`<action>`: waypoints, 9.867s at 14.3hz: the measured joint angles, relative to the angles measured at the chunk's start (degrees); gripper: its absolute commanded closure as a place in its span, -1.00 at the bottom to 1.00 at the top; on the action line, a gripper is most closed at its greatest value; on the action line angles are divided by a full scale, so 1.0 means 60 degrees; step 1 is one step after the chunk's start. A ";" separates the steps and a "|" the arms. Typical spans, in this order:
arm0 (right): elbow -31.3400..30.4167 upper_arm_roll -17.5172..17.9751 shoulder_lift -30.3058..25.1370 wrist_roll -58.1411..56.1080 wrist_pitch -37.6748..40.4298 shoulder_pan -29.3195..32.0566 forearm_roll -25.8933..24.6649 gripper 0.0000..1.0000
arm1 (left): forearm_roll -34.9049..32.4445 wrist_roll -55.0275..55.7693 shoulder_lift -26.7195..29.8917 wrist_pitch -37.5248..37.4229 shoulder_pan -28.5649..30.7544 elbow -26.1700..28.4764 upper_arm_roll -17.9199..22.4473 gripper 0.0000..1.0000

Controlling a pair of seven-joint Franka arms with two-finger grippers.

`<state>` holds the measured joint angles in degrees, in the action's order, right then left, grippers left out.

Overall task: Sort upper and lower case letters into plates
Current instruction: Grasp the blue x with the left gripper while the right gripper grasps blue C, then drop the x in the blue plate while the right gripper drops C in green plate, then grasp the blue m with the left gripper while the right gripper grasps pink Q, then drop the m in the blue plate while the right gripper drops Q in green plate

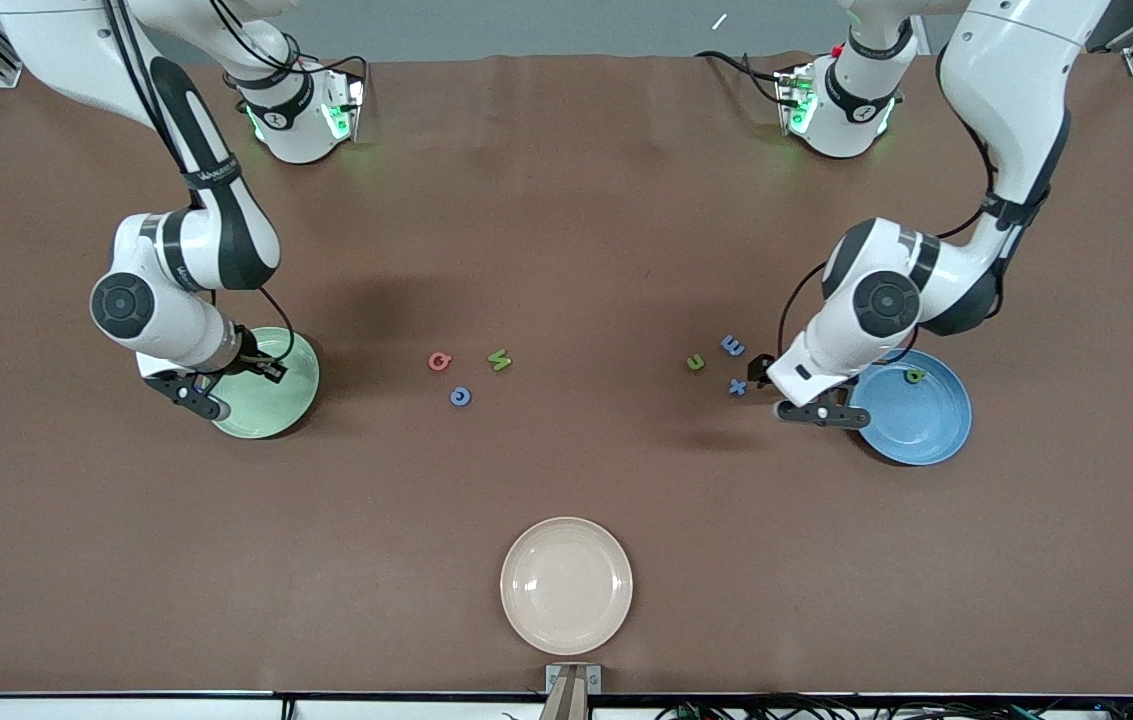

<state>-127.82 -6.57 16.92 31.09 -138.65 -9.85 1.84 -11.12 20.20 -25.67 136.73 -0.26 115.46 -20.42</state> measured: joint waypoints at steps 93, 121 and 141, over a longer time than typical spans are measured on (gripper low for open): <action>-0.0400 0.0148 0.0446 -0.0451 -0.0562 0.0709 0.0478 0.97 | -0.1571 -0.3125 -0.0078 -0.0352 0.3376 0.0652 -0.0222 -0.99; -0.0015 0.0670 0.0693 0.9268 -0.1978 -0.3432 0.0552 -1.00 | -0.1578 1.0398 -0.0301 0.0890 0.1818 0.1628 -0.2664 -0.64; 0.0929 0.0651 0.1918 1.0563 -0.2321 -0.4016 0.0550 0.45 | -0.1991 1.0576 -0.0806 0.1190 0.1813 0.1791 -0.2643 0.15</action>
<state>-122.25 -2.66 28.42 94.47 -152.58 -33.95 5.14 -23.07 83.66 -30.51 143.87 10.61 126.21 -36.27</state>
